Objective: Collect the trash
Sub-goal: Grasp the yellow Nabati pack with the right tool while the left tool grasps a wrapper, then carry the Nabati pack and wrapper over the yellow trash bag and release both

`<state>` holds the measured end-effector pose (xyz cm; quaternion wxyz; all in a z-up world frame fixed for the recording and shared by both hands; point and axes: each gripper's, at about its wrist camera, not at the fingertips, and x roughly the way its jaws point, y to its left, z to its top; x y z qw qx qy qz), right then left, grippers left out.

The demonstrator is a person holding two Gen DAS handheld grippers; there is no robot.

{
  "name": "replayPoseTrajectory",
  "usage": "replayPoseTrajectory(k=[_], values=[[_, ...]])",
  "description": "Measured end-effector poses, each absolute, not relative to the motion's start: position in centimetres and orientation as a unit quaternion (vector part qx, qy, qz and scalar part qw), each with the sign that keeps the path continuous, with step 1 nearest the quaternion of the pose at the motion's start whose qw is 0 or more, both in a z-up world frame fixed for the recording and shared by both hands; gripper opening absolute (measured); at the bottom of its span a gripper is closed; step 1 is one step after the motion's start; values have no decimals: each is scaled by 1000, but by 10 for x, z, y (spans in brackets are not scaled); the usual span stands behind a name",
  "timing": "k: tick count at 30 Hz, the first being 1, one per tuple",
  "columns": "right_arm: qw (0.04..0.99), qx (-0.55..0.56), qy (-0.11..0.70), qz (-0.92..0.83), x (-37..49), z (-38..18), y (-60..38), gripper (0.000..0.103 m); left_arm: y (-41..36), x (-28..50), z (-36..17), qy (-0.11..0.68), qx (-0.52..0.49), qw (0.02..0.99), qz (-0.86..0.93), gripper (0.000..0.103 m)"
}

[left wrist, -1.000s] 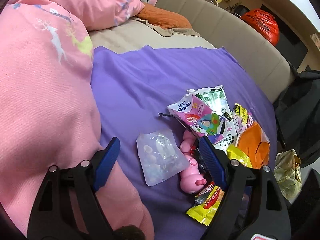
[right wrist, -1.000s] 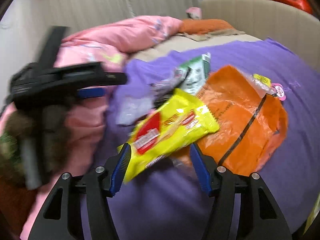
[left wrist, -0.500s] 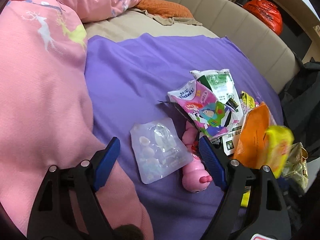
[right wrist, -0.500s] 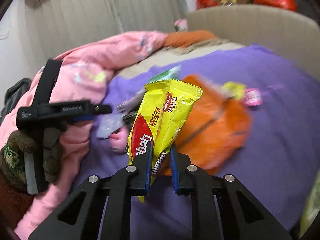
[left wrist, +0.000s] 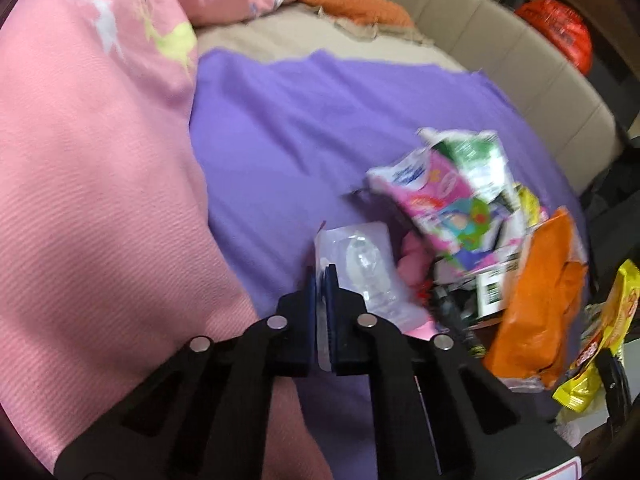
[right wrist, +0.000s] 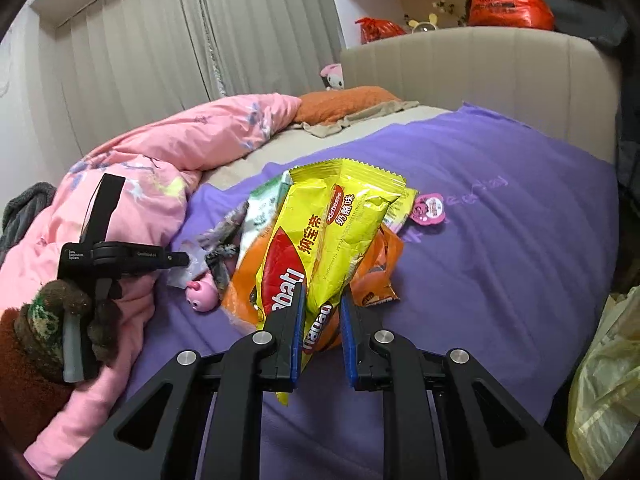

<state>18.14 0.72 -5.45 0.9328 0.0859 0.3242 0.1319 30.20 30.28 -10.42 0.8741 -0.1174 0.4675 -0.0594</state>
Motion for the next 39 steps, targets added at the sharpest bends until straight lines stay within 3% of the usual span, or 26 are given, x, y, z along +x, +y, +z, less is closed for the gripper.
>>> replayPoseTrajectory(k=[14, 28, 39], values=[[953, 119, 259, 100, 135, -14, -62, 17, 268, 240, -20, 366, -129, 920, -55, 1], [974, 116, 190, 41, 69, 25, -170, 17, 86, 160, 90, 265, -17, 939, -218, 1], [979, 101, 174, -44, 8, 25, -257, 17, -70, 127, 91, 274, 48, 902, -329, 1]])
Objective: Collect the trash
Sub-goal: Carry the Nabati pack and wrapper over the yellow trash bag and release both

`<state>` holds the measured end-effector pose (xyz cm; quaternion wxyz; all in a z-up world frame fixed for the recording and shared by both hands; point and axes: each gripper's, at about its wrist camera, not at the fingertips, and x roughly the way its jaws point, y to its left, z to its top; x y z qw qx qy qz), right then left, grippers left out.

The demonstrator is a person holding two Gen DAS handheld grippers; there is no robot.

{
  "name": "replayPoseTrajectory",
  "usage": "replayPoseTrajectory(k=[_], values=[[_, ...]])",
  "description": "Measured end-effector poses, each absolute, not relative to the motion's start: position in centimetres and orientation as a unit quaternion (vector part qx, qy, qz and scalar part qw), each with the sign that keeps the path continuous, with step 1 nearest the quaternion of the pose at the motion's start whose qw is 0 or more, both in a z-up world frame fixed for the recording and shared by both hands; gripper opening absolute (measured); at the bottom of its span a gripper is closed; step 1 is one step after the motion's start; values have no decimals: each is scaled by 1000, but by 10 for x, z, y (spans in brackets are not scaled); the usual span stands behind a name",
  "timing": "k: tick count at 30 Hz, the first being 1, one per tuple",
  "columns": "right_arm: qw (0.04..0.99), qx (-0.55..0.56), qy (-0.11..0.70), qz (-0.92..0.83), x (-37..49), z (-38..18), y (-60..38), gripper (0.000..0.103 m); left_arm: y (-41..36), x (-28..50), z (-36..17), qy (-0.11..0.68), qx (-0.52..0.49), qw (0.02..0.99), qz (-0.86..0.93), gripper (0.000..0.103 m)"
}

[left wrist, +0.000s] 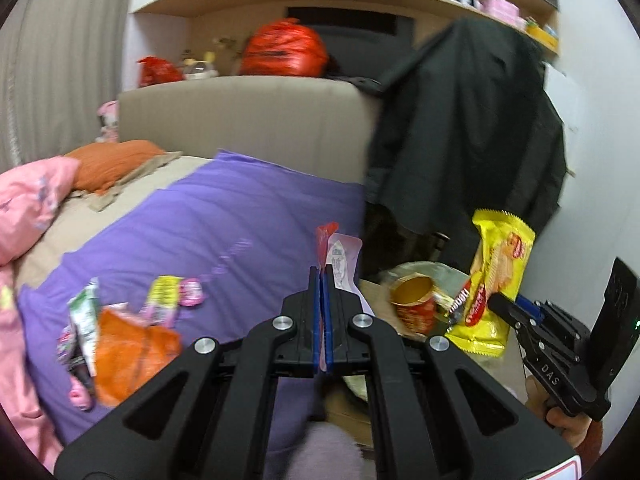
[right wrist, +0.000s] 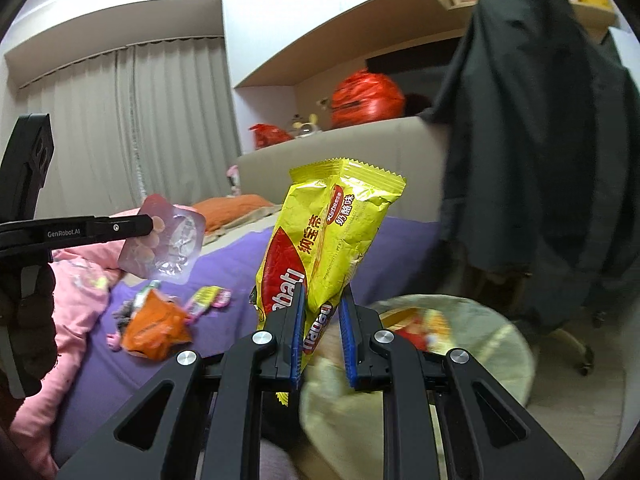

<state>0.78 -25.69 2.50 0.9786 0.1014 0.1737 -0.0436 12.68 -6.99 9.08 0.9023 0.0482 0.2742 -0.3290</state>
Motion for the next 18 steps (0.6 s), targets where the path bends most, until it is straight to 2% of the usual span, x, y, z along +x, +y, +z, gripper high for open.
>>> replayPoseTrajectory(k=[7, 18], values=[[976, 104, 178, -74, -23, 12, -301, 17, -124, 118, 77, 288, 65, 885, -361, 2], [966, 118, 214, -87, -19, -12, -347, 17, -195, 127, 36, 334, 72, 845, -412, 2]])
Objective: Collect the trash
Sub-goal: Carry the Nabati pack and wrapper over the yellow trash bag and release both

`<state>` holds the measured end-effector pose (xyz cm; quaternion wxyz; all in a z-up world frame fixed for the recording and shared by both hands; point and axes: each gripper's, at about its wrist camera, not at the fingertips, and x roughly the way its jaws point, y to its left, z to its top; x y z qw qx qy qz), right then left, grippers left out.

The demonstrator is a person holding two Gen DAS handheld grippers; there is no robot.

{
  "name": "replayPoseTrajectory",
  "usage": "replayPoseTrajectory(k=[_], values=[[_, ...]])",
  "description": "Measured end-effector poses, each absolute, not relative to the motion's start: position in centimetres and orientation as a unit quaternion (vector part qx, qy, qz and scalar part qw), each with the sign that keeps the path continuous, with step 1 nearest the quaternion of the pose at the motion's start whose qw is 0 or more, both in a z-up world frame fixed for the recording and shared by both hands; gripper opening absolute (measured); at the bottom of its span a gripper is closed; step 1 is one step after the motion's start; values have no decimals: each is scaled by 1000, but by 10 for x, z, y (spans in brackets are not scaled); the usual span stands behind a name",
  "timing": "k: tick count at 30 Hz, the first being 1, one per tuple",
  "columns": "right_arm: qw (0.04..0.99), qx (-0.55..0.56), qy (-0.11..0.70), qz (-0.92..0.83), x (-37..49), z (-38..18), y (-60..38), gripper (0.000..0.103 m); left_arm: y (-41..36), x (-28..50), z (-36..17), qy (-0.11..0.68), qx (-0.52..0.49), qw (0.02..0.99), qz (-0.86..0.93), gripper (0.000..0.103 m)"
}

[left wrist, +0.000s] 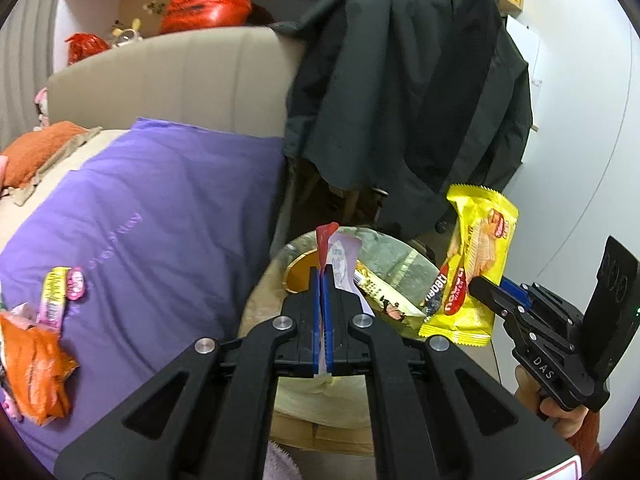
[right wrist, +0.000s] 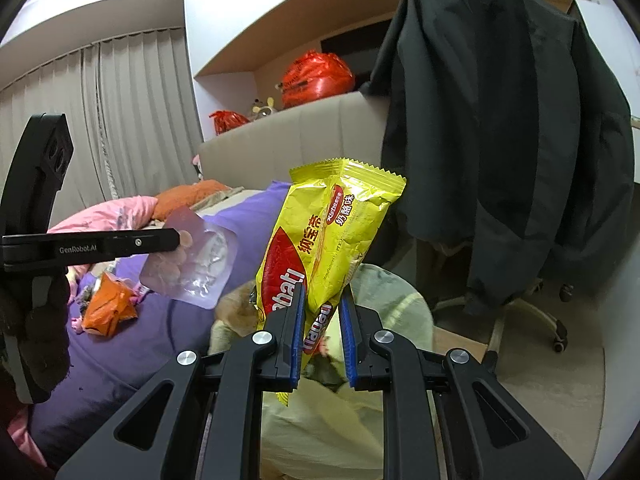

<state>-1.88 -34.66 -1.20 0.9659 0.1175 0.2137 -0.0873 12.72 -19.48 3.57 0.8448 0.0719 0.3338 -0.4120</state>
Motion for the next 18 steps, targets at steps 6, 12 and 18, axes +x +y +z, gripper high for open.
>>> replayPoseTrajectory(k=[6, 12, 18], values=[[961, 108, 236, -93, -4, -23, -358, 17, -217, 138, 16, 351, 80, 829, -428, 1], [954, 101, 264, -101, 18, -30, -377, 17, -241, 154, -8, 369, 105, 815, -433, 1], [937, 87, 325, -89, 47, -59, -377, 17, -259, 160, -53, 394, 162, 799, -423, 2]])
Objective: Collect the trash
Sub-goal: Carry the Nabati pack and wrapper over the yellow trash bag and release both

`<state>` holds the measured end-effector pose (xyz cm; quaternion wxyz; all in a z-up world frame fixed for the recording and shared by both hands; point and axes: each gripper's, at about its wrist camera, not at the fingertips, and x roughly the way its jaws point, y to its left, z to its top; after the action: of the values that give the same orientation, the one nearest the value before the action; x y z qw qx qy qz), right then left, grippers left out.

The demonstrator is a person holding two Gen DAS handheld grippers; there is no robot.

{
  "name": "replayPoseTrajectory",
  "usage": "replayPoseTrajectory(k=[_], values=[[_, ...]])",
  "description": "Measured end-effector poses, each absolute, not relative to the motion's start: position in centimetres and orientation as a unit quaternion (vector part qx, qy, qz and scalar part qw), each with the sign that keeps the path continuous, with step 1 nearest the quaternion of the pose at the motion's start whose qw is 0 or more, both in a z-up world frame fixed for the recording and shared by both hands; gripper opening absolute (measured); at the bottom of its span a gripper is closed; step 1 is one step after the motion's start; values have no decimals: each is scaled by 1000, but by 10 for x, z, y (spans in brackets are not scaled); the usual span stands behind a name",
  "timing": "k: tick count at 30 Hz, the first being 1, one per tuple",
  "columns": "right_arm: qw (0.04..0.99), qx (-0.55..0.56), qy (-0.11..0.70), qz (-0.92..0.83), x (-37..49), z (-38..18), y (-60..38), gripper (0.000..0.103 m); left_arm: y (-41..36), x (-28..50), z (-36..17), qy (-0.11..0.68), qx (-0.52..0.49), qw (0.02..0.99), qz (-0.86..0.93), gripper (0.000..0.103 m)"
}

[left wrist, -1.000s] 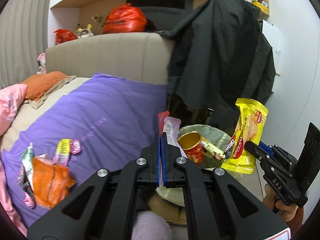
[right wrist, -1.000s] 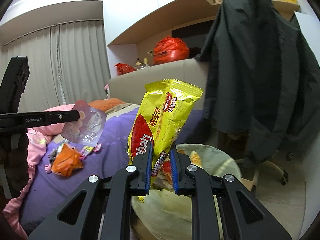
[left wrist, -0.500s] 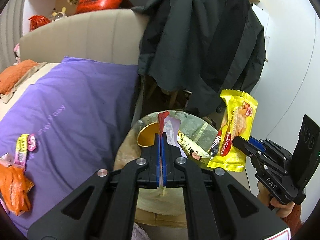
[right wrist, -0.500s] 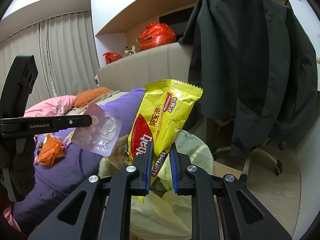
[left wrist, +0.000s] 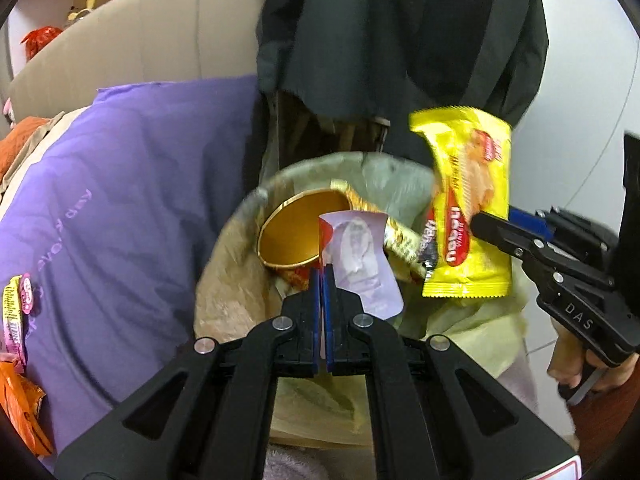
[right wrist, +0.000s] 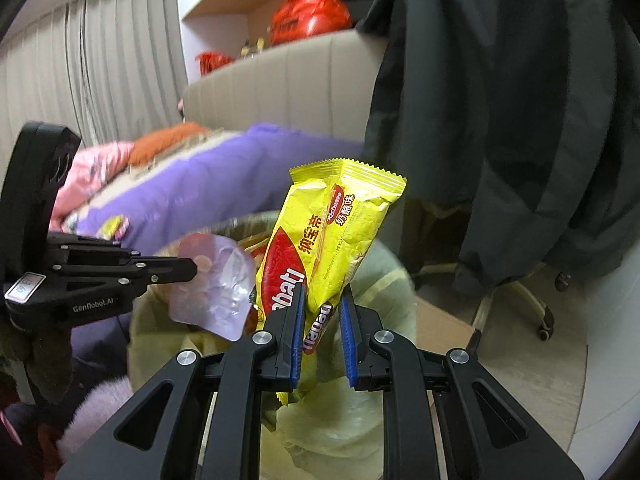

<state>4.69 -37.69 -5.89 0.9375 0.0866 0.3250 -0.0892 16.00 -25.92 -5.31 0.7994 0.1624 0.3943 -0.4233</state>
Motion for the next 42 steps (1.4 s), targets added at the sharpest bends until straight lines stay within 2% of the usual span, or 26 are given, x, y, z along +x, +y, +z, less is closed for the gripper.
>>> replayPoseTrajectory(k=[10, 36, 38, 40, 42], values=[[924, 71, 367, -81, 65, -86, -365, 17, -256, 155, -68, 389, 184, 792, -433, 2], [931, 85, 342, -96, 48, -71, -366, 18, -227, 169, -54, 421, 105, 783, -445, 2], [931, 89, 341, -95, 47, -70, -366, 18, -225, 169, -52, 422, 96, 781, -450, 5], [932, 95, 338, -93, 46, -69, -366, 21, -223, 169, -47, 417, 89, 780, -457, 25], [933, 103, 332, -94, 43, -67, -368, 39, -220, 165, -39, 408, 84, 784, -461, 37]])
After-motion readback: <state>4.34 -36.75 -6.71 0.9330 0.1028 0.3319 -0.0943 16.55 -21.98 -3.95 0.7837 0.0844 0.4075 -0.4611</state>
